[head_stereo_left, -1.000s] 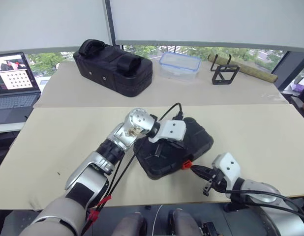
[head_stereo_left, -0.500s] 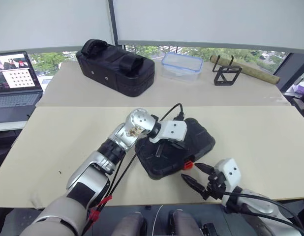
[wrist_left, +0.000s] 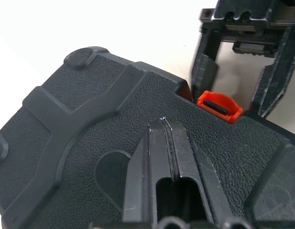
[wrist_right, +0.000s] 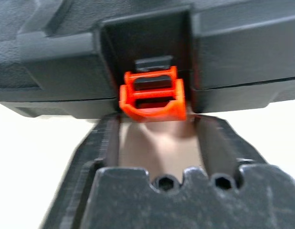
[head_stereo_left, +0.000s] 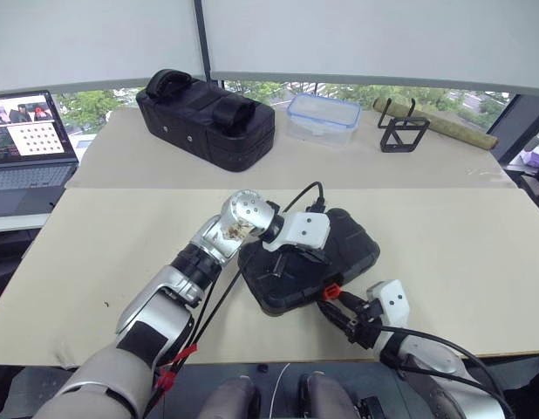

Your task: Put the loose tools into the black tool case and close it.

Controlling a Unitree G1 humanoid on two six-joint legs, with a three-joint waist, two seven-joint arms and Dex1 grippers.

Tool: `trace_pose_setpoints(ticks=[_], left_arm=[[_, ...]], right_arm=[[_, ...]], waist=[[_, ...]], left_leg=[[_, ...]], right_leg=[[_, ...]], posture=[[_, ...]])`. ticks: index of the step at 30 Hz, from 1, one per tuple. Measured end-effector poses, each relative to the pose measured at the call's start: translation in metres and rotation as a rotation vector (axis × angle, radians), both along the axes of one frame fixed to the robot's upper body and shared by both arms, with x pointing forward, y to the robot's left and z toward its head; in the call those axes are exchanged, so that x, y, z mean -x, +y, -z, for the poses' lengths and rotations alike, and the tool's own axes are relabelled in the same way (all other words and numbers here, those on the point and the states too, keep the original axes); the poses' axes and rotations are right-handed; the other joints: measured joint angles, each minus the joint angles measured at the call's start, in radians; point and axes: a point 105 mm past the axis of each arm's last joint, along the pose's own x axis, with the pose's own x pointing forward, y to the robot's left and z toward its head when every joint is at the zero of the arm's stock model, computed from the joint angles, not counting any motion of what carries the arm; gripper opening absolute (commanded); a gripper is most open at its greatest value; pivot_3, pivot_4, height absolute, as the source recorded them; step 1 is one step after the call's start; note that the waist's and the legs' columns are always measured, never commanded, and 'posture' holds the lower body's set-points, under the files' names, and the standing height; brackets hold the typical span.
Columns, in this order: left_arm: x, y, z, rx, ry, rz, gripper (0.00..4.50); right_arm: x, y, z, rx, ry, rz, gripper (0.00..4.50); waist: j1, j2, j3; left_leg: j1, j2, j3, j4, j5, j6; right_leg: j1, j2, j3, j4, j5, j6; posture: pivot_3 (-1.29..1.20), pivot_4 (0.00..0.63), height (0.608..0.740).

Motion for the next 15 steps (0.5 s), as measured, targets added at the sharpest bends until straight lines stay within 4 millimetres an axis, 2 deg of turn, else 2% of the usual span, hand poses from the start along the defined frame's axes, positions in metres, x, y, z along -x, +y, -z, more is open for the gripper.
trace_pose_setpoints(ticks=[2, 15], left_arm=[[-0.001, 0.000, -0.001, 0.000, -0.003, 0.000, 0.00], [0.000, -0.001, 0.000, 0.004, -0.007, 0.009, 0.00]], right_arm=[[0.001, 0.001, 0.000, 0.005, 0.005, -0.009, 0.95], [0.012, -0.003, -0.014, 0.076, -0.033, -0.049, 0.95]], waist=[[0.001, 0.001, 0.000], [0.008, 0.001, 0.001]], left_leg=[[0.000, 0.000, 0.000, 0.000, 0.000, 0.000], [0.000, -0.001, 0.000, 0.000, 0.000, 0.001]], right_leg=[[0.000, 0.000, -0.001, 0.000, 0.000, 0.000], [0.000, 0.000, -0.003, -0.001, 0.000, 0.000]], posture=[[0.00, 0.150, 0.722], [0.00, 0.150, 0.722]])
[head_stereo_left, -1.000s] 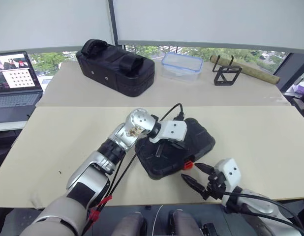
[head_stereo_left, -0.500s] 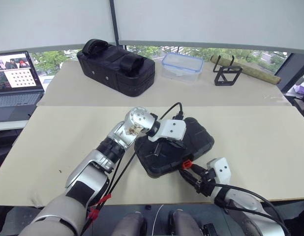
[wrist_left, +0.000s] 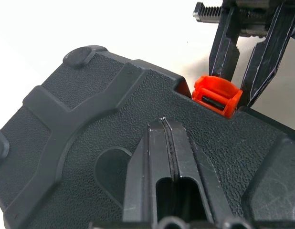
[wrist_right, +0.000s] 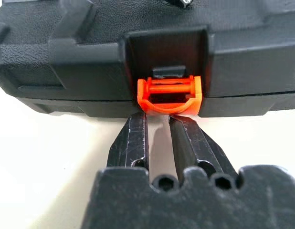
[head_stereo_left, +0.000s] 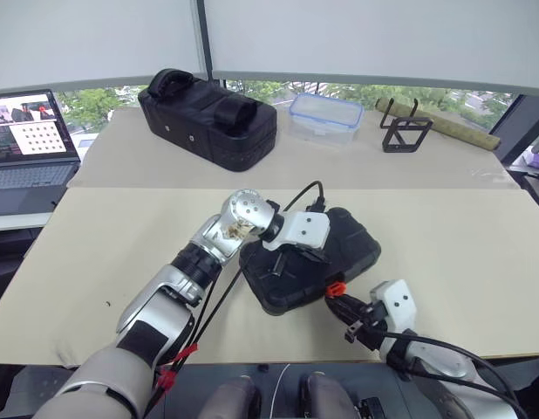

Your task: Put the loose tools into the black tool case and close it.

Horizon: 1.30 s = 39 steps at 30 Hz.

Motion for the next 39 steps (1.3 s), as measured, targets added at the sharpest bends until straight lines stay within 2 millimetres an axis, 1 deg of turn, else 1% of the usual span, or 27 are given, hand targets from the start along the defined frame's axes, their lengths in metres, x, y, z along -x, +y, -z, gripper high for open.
trace_pose_setpoints(ticks=[3, 11, 14, 15, 18, 26, 32, 39], left_arm=[[0.000, 0.000, 0.000, -0.001, 0.002, -0.001, 0.00], [0.000, 0.000, 0.001, 0.002, 0.003, 0.000, 0.00], [0.000, -0.001, 0.001, 0.004, 0.000, 0.002, 0.00], [0.000, -0.001, 0.001, 0.004, -0.001, 0.003, 0.00], [0.000, -0.001, 0.001, 0.005, -0.001, 0.002, 0.00], [0.000, -0.002, 0.001, 0.008, -0.001, 0.003, 0.00], [-0.001, -0.002, 0.001, 0.010, -0.002, 0.000, 0.00], [-0.001, -0.002, 0.002, 0.014, -0.003, -0.003, 0.00]], right_arm=[[0.004, -0.002, -0.001, 0.017, 0.001, -0.013, 0.95], [0.011, -0.013, 0.010, 0.107, 0.044, -0.037, 0.95], [0.014, -0.018, 0.012, 0.161, 0.043, -0.056, 0.20], [0.015, -0.018, 0.013, 0.171, 0.042, -0.064, 0.05], [0.015, -0.017, 0.012, 0.168, 0.036, -0.084, 0.05], [-0.009, -0.008, -0.001, 0.174, -0.045, -0.112, 0.05], [-0.013, -0.009, 0.000, 0.167, -0.022, -0.116, 0.05], [-0.011, -0.011, -0.004, 0.159, -0.005, -0.121, 0.05]], waist=[[0.000, 0.000, 0.000], [0.002, 0.000, 0.000], [0.002, 0.000, 0.000], [0.002, 0.000, 0.000], [0.002, 0.000, 0.000], [0.004, 0.000, 0.000], [0.003, 0.000, 0.000], [0.004, 0.000, 0.000]], left_leg=[[0.000, 0.000, 0.000, 0.000, 0.000, 0.000], [0.001, 0.000, 0.000, 0.000, 0.000, 0.001], [0.001, 0.000, 0.000, 0.000, 0.000, 0.001], [0.001, 0.000, 0.000, 0.000, -0.001, 0.001], [0.001, 0.000, 0.000, 0.000, 0.000, 0.001], [0.001, 0.000, 0.000, 0.000, -0.001, 0.001], [0.001, 0.000, 0.000, 0.000, -0.001, 0.001], [0.001, 0.000, 0.000, 0.001, -0.001, 0.001]], right_leg=[[0.000, 0.000, 0.000, -0.001, 0.000, 0.000], [0.001, 0.000, 0.000, -0.001, 0.000, 0.000], [0.001, -0.001, 0.000, -0.001, 0.000, 0.001], [0.001, -0.001, 0.000, -0.001, 0.000, 0.001], [0.002, -0.001, 0.000, -0.001, 0.000, 0.001], [0.002, -0.002, 0.000, -0.002, 0.000, 0.001], [0.002, -0.002, 0.000, -0.002, 0.000, 0.001], [0.002, -0.002, 0.000, -0.002, 0.000, 0.001]], posture=[[0.00, 0.150, 0.722], [0.00, 0.150, 0.722], [0.00, 0.150, 0.722], [0.00, 0.150, 0.722], [0.00, 0.150, 0.722], [0.00, 0.150, 0.722], [0.00, 0.150, 0.722], [0.00, 0.150, 0.722]])
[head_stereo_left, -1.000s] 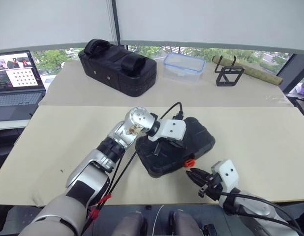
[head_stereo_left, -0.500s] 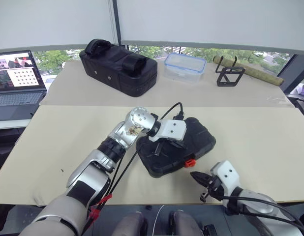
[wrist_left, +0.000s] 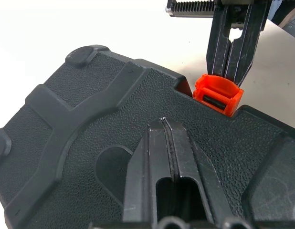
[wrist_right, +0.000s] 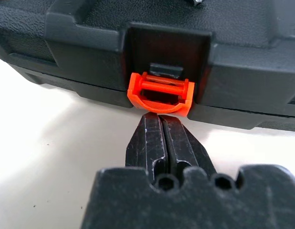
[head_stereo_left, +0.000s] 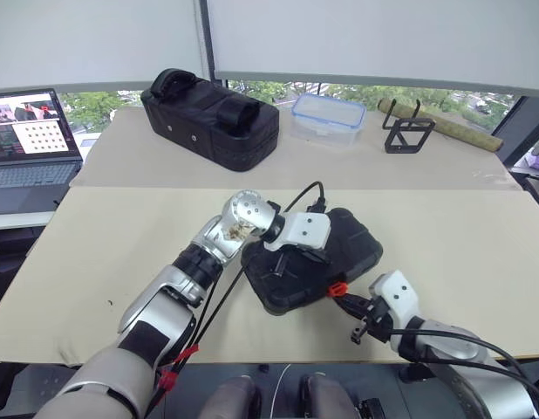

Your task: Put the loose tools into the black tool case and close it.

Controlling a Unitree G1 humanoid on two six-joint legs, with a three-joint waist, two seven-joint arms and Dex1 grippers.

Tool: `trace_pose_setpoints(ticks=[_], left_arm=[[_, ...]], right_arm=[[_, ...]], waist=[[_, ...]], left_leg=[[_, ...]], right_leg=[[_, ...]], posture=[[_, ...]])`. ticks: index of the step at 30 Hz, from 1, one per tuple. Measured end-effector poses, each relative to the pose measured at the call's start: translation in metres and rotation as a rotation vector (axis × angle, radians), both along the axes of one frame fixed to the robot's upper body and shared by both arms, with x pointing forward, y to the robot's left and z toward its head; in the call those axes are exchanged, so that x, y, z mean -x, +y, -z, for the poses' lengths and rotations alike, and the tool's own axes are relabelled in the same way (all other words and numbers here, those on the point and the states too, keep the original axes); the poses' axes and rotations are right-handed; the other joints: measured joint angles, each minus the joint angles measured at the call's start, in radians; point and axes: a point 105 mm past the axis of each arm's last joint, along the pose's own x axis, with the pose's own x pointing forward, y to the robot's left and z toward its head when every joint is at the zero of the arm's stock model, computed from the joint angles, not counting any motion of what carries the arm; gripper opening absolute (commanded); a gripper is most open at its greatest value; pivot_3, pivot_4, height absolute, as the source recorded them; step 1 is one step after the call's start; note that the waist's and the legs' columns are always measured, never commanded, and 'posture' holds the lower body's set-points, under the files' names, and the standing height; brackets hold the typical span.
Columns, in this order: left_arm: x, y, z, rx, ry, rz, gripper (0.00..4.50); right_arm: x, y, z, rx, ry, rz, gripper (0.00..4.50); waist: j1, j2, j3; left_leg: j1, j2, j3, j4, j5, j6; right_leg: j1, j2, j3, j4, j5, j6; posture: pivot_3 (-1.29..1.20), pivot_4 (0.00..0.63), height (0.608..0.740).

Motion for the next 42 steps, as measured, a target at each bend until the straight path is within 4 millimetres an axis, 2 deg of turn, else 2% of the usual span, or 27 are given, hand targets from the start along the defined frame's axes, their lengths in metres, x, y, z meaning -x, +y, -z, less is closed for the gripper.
trace_pose_setpoints(ticks=[5, 9, 15, 19, 21, 22, 23, 25, 29, 31, 33, 34, 35, 39, 42], left_arm=[[0.000, 0.000, 0.000, 0.003, -0.002, -0.001, 0.00], [0.000, -0.001, 0.001, 0.009, -0.010, 0.002, 0.00], [0.001, -0.002, 0.001, 0.013, -0.011, 0.005, 0.00], [0.001, -0.003, 0.001, 0.014, -0.010, 0.006, 0.00], [0.001, -0.002, 0.001, 0.019, -0.002, -0.001, 0.00], [0.000, 0.001, 0.001, 0.025, 0.022, -0.019, 0.52], [-0.002, 0.005, 0.000, 0.035, 0.055, -0.048, 0.79], [-0.006, 0.023, -0.004, 0.045, 0.103, -0.104, 1.43], [-0.004, 0.110, -0.015, 0.025, 0.219, -0.274, 2.83], [0.008, 0.146, -0.017, 0.014, 0.295, -0.348, 3.58], [0.024, 0.170, -0.022, 0.023, 0.369, -0.393, 4.26], [0.033, 0.180, -0.024, 0.022, 0.405, -0.419, 4.44], [0.042, 0.192, -0.026, 0.025, 0.450, -0.463, 4.44], [0.069, 0.221, -0.037, 0.079, 0.526, -0.586, 4.44], [0.088, 0.232, -0.039, 0.130, 0.554, -0.667, 4.44]], right_arm=[[0.004, 0.000, -0.008, 0.003, -0.011, -0.023, 0.05], [0.007, 0.007, -0.024, -0.021, -0.064, -0.054, 0.05], [0.009, 0.005, -0.023, -0.019, -0.060, -0.057, 0.05], [0.019, -0.004, -0.014, 0.019, -0.007, -0.074, 0.05], [0.025, -0.012, -0.014, 0.030, 0.016, -0.085, 0.59], [0.026, -0.019, -0.017, 0.040, 0.021, -0.089, 0.78], [0.028, -0.025, -0.021, 0.046, 0.023, -0.096, 1.15], [0.030, -0.039, -0.029, 0.062, 0.027, -0.110, 1.74], [0.031, -0.074, -0.055, 0.057, 0.045, -0.154, 3.16], [0.033, -0.086, -0.065, 0.036, 0.058, -0.177, 3.83], [0.034, -0.094, -0.074, 0.020, 0.070, -0.207, 4.46], [0.034, -0.097, -0.079, 0.015, 0.075, -0.226, 4.50], [0.034, -0.101, -0.083, 0.011, 0.080, -0.236, 4.50], [0.030, -0.115, -0.097, -0.027, 0.083, -0.243, 4.50], [0.027, -0.120, -0.104, -0.066, 0.102, -0.253, 4.50]], waist=[[0.000, 0.000, 0.000], [0.001, 0.000, 0.000], [0.003, 0.000, 0.000], [0.005, 0.000, 0.000], [0.004, 0.000, 0.000], [0.002, 0.000, 0.000], [0.000, 0.000, 0.000], [-0.013, 0.000, 0.001], [-0.049, 0.005, 0.004], [-0.051, 0.007, 0.006], [-0.046, 0.008, 0.010], [-0.042, 0.009, 0.011], [-0.040, 0.010, 0.014], [-0.022, 0.014, 0.020], [-0.015, 0.016, 0.022]], left_leg=[[0.000, 0.000, 0.000, 0.000, 0.000, 0.000], [0.000, 0.000, 0.000, 0.000, 0.000, 0.000], [0.000, 0.000, 0.000, 0.000, -0.001, 0.001], [0.000, -0.001, 0.000, 0.000, -0.001, 0.002], [0.000, -0.001, 0.000, 0.001, -0.001, 0.002], [0.000, -0.001, 0.000, 0.001, -0.002, 0.002], [0.000, -0.001, 0.000, 0.001, -0.002, 0.003], [0.000, 0.000, 0.000, 0.000, -0.002, 0.003], [-0.001, 0.003, 0.001, -0.003, -0.003, -0.001], [0.000, 0.004, 0.001, -0.006, -0.003, -0.001], [-0.001, 0.004, 0.001, -0.007, -0.003, -0.001], [-0.001, 0.004, 0.001, -0.007, -0.003, -0.001], [-0.001, 0.004, 0.001, -0.007, -0.004, 0.000], [-0.002, 0.003, 0.001, -0.007, -0.005, 0.001], [-0.002, 0.003, 0.001, -0.008, -0.008, -0.004]], right_leg=[[0.001, 0.000, 0.000, 0.000, 0.000, 0.000], [0.000, 0.000, 0.000, -0.001, 0.000, 0.000], [0.001, -0.001, 0.000, -0.001, 0.000, 0.000], [0.001, -0.001, 0.000, -0.001, -0.001, 0.001], [0.001, -0.001, 0.000, -0.001, -0.001, 0.001], [0.002, -0.001, 0.000, -0.001, -0.001, 0.001], [0.003, -0.001, 0.000, -0.001, -0.001, 0.002], [0.002, 0.000, 0.000, -0.001, -0.001, 0.001], [-0.003, 0.002, 0.002, 0.002, -0.002, -0.003], [-0.003, 0.002, 0.003, 0.001, -0.003, -0.004], [-0.004, 0.002, 0.003, 0.001, -0.003, -0.004], [-0.004, 0.002, 0.004, 0.000, -0.003, -0.004], [-0.004, 0.002, 0.004, -0.001, -0.003, -0.004], [-0.003, 0.000, 0.003, -0.004, -0.003, -0.004], [-0.003, 0.000, 0.002, -0.008, -0.003, -0.004]], posture=[[0.00, 0.150, 0.722], [0.00, 0.150, 0.722], [0.00, 0.150, 0.722], [0.00, 0.150, 0.722], [0.00, 0.150, 0.722], [0.00, 0.150, 0.722], [0.00, 0.150, 0.722], [0.00, 0.150, 0.722], [0.00, 0.150, 0.722], [0.00, 0.150, 0.722], [0.00, 0.150, 0.722], [0.00, 0.150, 0.722], [0.00, 0.150, 0.722], [0.00, 0.150, 0.722], [0.00, 0.150, 0.722]])
